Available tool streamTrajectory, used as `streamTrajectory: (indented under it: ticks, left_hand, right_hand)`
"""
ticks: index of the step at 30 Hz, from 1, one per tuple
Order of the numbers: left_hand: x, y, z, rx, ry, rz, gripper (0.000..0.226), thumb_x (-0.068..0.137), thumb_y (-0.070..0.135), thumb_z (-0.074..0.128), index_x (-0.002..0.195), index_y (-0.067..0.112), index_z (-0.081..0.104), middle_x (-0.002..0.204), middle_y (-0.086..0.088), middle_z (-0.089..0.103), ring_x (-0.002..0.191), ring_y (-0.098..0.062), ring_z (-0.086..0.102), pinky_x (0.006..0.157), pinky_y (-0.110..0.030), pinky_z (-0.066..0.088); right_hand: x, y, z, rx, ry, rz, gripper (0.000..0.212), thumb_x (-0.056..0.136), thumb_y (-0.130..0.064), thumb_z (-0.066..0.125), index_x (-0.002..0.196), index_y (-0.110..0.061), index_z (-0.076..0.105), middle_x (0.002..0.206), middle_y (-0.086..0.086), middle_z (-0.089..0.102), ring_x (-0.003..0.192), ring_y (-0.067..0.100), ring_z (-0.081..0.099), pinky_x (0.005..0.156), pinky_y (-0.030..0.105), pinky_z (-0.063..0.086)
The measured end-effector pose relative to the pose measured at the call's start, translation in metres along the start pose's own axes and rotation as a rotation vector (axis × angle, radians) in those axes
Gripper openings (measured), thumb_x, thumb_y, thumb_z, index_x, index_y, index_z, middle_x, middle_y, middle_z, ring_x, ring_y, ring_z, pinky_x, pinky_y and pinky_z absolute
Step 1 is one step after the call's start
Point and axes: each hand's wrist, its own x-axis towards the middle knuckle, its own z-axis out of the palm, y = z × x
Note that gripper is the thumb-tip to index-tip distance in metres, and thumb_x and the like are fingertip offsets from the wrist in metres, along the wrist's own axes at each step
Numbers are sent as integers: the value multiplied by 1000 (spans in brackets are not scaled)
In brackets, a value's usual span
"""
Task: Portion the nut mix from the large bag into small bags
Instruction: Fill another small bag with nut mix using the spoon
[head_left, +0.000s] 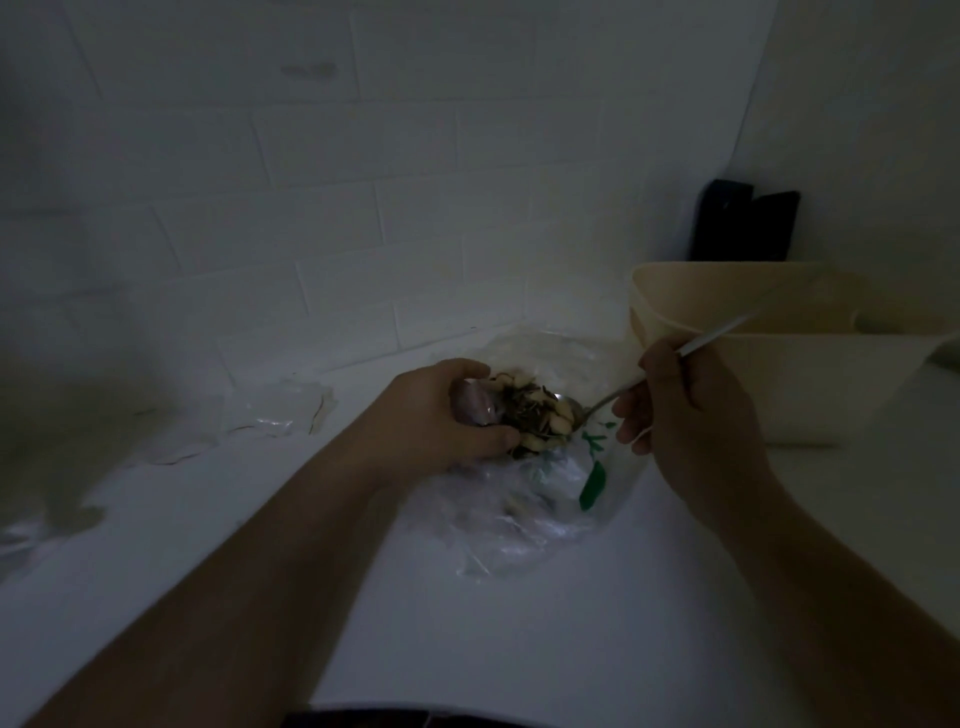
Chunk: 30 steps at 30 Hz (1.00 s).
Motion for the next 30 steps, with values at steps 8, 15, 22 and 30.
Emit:
streamTrajectory:
  ticks: [8,15,22,30]
  left_hand:
    - [-1,-3,-2,-88,-8,31,68,71,38,88,136,35,65,120,20,70,106,11,65,93,-17,56]
    - [-2,-2,-6,-29,-49,64,84,71,42,95,146,38,58,123,26,64,110,14,60,91,-8,50]
    - [0,3,3,-39,95,61,77,66,46,96,135,41,62,117,26,68,102,16,62,84,0,46]
    - [-1,9,11,-177,116,16,63,67,41,97,123,37,67,109,24,70,93,24,61,76,2,45]
  right_hand:
    - [1,0,0,20,11,5,24,111,-34,43,92,-24,54,72,8,71,57,26,65,54,36,51]
    - [1,1,-1,5,17,-1,24,111,-33,43,93,-24,55,72,5,71,56,25,66,53,35,50]
    - [-2,-10,-6,-98,29,-109,24,110,-35,41,92,-26,54,74,1,72,55,18,67,51,35,55]
    - [10,-40,-20,-207,50,-240,26,110,-36,40,95,-21,56,71,0,70,58,13,69,51,27,57]
